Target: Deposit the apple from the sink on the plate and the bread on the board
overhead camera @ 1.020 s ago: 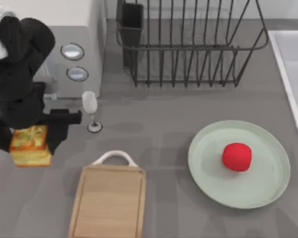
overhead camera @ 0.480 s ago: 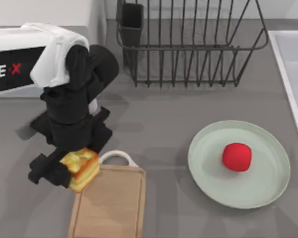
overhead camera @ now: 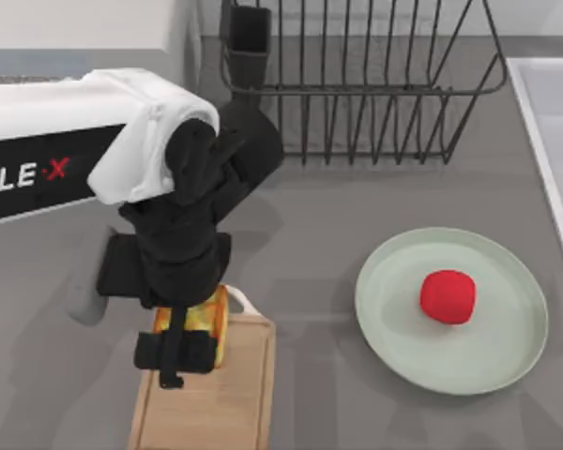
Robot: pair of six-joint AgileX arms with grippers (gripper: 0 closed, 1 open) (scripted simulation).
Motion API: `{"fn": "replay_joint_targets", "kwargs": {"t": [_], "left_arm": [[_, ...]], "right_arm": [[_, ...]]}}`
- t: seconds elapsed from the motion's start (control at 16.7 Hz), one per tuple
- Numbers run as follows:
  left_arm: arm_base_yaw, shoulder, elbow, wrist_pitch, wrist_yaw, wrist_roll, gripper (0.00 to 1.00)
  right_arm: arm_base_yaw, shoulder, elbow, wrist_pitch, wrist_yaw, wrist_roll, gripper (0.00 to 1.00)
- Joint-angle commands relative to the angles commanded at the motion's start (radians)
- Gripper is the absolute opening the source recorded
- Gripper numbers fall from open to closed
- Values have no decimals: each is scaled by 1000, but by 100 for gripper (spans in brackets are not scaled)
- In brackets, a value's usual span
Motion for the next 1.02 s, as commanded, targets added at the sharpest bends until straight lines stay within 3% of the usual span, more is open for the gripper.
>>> {"fn": "replay_joint_targets", "kwargs": {"t": [0.24, 1.02], "left_arm": [[-21, -20, -8, 20, -4, -92, 0], [-16, 16, -68, 115, -3, -89, 0]], "right_arm": [[0, 0, 0, 0, 0, 0, 100], [0, 0, 0, 0, 0, 0, 100]]}}
